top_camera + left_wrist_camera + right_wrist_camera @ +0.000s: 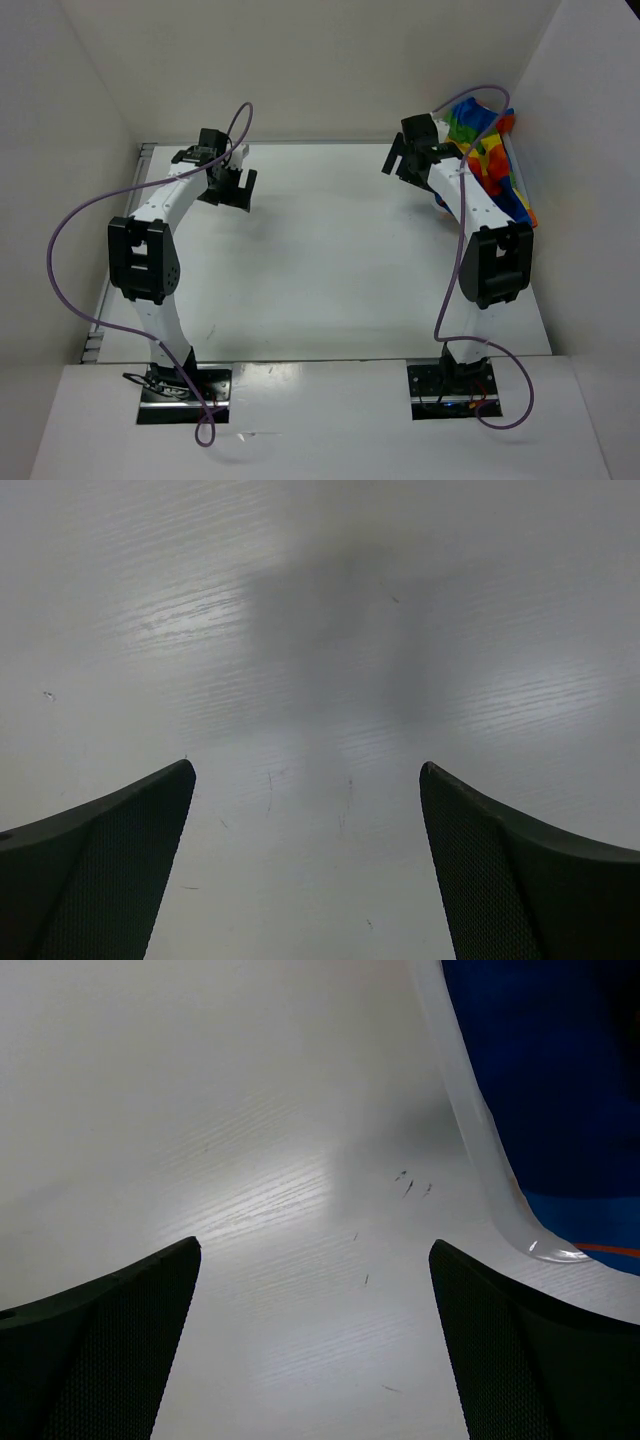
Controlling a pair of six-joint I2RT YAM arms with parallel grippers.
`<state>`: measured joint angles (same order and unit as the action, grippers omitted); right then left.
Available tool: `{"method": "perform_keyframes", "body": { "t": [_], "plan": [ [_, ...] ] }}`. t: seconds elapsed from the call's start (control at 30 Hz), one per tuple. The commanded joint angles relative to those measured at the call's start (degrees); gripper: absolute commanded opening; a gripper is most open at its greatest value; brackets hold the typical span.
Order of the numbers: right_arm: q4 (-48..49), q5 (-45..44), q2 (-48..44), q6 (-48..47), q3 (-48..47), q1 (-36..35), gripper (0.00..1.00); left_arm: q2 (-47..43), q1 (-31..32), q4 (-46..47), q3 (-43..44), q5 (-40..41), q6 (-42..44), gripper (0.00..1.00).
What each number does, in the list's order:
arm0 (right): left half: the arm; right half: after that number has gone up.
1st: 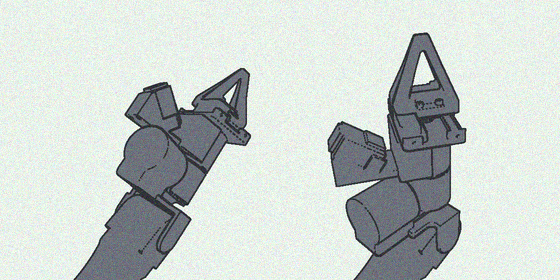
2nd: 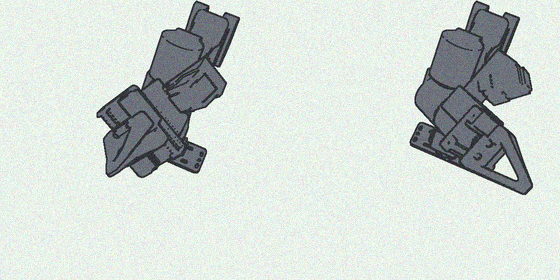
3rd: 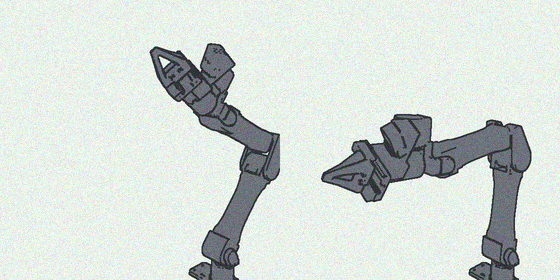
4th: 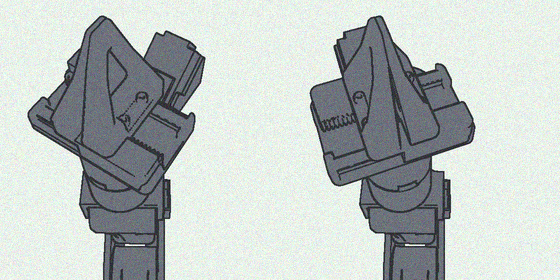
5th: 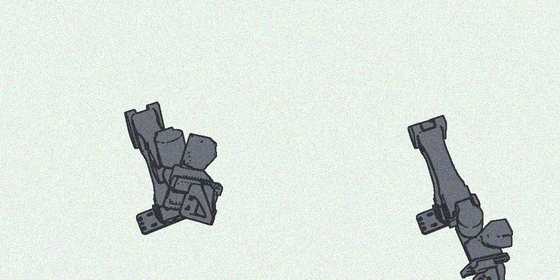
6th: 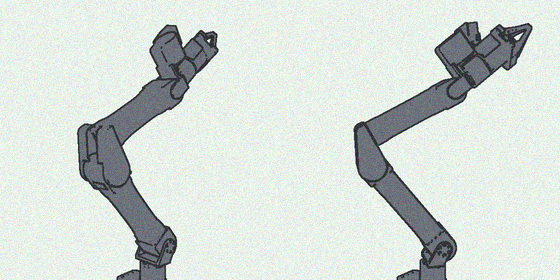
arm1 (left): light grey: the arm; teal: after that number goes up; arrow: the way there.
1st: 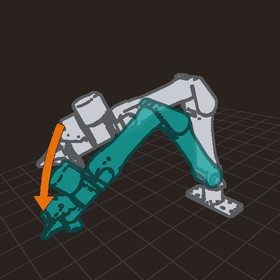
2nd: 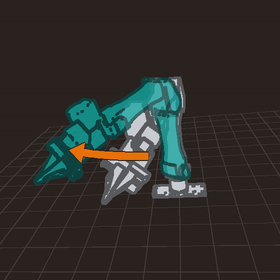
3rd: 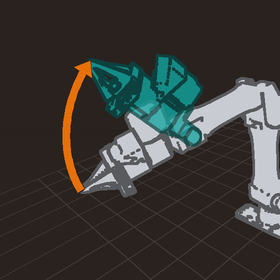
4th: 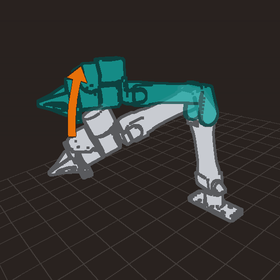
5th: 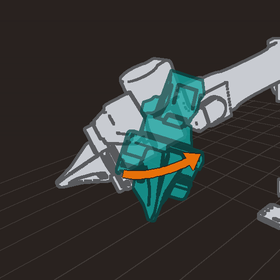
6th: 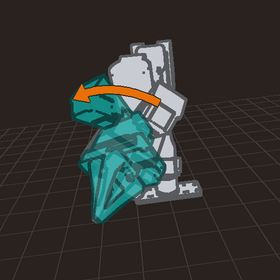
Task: Fold and stack the shorts
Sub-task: Grab the shorts from the pile
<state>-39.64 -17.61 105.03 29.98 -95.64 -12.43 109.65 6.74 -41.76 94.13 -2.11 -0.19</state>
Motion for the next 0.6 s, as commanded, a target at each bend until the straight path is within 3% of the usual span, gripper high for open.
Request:
{"method": "perform_keyframes", "body": {
  "t": [0.0, 0.37, 0.57],
  "plan": [
    [0.88, -2.78, -2.98, -0.88, -2.11, -0.93, 1.0, 0.57, -0.15, 0.98, 2.03, -1.93, 0.19, 1.0],
    [3.59, -17.19, -6.6, -2.81, -1.04, -0.93, 1.0, 1.1, -0.15, 1.5, 1.5, -3.08, 0.19, 1.0],
    [11.24, -13.88, -11.6, -3.62, 0.71, 2.57, 0.97, 2.24, -0.15, 1.5, 2.2, -3.08, 0.19, 1.0]
  ]
}}
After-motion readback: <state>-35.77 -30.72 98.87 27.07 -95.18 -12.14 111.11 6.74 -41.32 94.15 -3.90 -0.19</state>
